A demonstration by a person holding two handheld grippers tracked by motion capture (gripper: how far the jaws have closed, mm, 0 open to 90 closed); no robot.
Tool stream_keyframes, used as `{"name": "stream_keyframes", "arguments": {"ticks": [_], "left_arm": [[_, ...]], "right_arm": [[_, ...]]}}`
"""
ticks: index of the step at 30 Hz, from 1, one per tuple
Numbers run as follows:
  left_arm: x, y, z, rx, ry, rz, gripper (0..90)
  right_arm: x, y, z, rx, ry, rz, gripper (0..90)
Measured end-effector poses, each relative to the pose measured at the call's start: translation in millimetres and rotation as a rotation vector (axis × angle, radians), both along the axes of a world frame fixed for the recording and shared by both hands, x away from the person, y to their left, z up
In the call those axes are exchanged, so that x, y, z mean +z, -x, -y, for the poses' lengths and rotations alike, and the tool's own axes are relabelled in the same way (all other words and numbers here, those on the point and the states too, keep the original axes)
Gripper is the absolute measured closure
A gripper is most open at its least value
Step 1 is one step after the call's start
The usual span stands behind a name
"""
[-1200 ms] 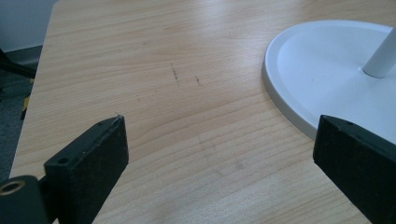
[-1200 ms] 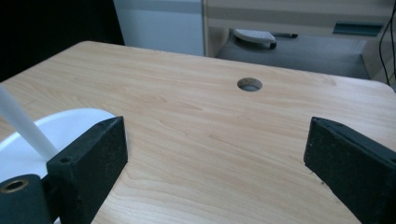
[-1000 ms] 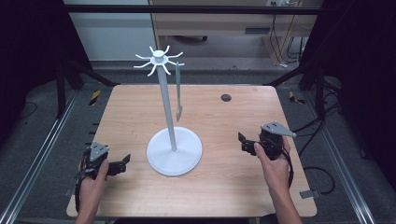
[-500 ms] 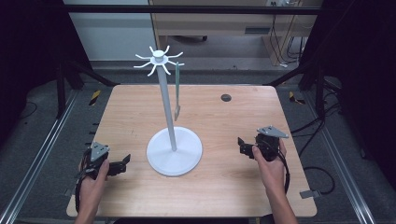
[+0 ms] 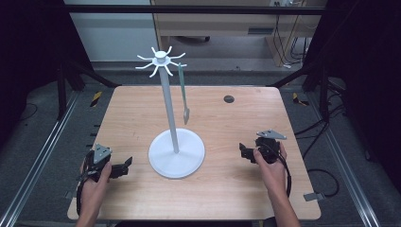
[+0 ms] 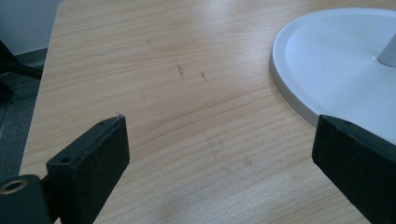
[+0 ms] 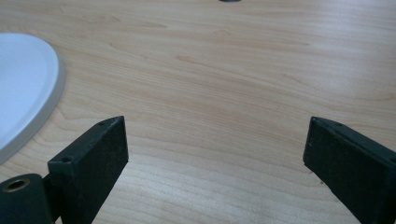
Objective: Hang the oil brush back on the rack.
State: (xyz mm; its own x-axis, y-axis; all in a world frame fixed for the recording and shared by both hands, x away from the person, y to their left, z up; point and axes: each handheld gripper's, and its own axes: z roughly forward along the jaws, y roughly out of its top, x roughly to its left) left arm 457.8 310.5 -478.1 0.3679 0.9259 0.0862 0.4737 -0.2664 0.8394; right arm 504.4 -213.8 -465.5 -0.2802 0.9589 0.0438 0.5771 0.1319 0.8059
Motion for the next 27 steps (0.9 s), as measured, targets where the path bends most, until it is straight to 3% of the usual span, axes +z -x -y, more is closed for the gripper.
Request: {"name": "stream_keyframes", "arguments": {"ticks": [12,18,27], "left_arm": [[-1.9,-0.9,1.4,-0.004,-0.013,-0.01,3.5],[-2.2,-0.9,3.3,-0.012,-0.015,-0.015,3.5],[-2.8,-1.8,4.4,-0.016,-0.011,-0.015,3.5]], "right_arm": [[-23.7,-5.1,-0.4,0.005,0.006,-0.064,8.4],[-28.8,-4.5,-0.9,0.012,-0.002,-0.077,8.5],[-31.2,-3.4,-4.2,0.037,0.027,-0.082,8.4]]}}
